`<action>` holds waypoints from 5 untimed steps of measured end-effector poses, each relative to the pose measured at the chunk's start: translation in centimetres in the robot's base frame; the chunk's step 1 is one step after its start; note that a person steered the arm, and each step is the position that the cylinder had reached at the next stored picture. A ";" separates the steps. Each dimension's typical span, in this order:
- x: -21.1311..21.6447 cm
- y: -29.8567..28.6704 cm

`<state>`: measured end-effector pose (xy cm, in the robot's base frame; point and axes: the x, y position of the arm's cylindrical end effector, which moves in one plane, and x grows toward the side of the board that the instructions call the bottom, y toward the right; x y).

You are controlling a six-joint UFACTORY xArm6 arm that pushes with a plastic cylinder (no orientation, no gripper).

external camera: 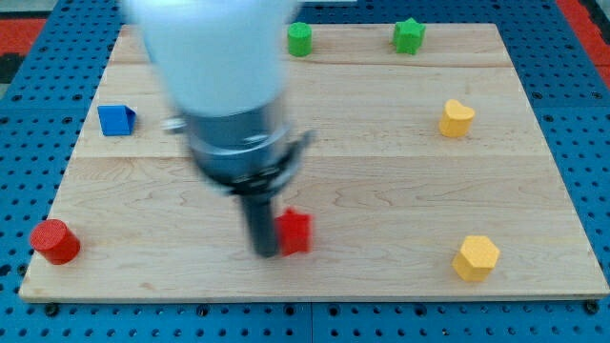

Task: Slide the red star to the yellow hexagone

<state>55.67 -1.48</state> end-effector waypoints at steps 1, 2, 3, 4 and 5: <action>-1.2 7.7; -1.2 8.7; -3.2 4.9; -5.4 6.4; -4.2 11.6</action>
<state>51.45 10.13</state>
